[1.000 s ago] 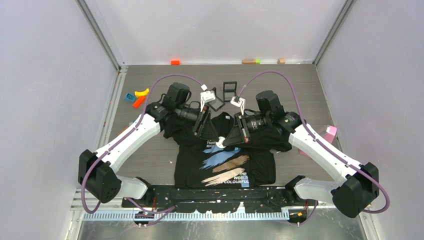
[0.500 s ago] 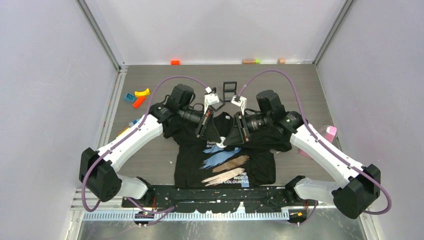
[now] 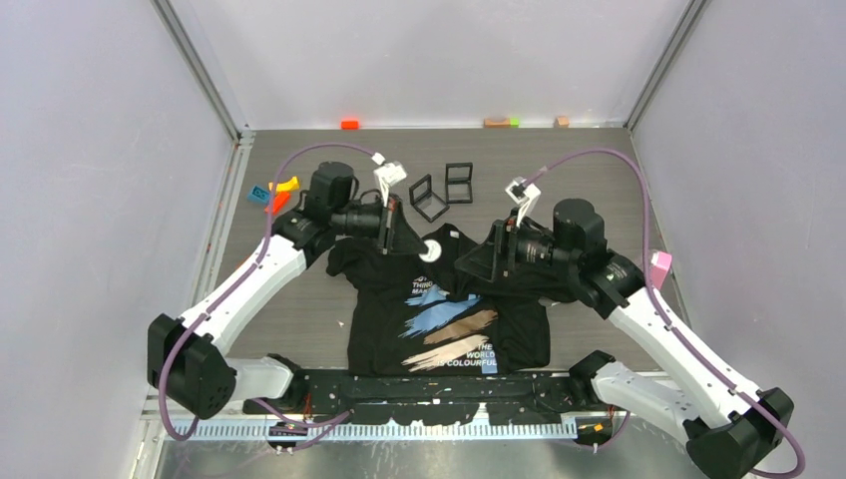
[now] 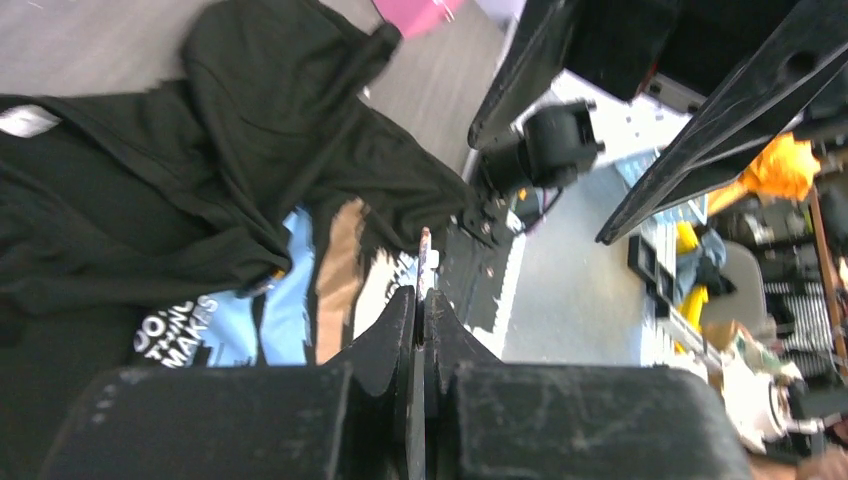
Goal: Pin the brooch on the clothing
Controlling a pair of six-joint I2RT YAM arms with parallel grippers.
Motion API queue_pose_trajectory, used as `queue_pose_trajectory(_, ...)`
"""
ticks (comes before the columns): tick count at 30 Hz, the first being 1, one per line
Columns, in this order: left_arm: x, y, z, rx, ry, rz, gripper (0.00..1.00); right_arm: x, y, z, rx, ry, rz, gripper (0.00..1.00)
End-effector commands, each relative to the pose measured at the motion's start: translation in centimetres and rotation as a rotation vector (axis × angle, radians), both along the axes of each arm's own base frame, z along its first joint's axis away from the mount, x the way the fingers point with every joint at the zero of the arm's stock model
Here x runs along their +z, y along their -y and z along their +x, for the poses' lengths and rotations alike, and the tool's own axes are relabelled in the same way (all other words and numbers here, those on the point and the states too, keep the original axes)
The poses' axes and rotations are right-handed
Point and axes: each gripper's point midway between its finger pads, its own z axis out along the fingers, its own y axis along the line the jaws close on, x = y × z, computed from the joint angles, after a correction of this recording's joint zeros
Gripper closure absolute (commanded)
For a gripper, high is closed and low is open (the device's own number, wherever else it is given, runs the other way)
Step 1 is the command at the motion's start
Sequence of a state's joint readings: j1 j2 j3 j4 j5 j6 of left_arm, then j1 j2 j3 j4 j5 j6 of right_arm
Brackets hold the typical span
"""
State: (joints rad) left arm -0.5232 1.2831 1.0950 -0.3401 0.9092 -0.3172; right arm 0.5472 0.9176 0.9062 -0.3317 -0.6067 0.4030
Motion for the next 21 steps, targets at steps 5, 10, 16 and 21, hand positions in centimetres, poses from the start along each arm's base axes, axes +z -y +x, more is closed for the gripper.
queue_pose_trajectory(5, 3.0, -1.4, 3.1, 0.142, 0.075, -0.096, 1.0, 2.0, 0.3, 4.8, -0.297, 0.008, 0.259, 0.28)
queue_pose_trajectory(10, 2.9, -1.8, 3.7, 0.176, 0.074, -0.091, 1.0, 2.3, -0.7, 5.3, -0.301, -0.052, 0.381, 0.33)
queue_pose_trajectory(16, 2.7, -2.3, 4.1, 0.207, 0.072, -0.086, 1.0, 1.6, -1.6, 4.9, -0.295, -0.066, 0.401, 0.35)
queue_pose_trajectory(21, 2.8, -2.4, 4.2, 0.201, 0.076, -0.101, 1.0, 1.5, -1.8, 4.6, -0.301, -0.053, 0.438, 0.36)
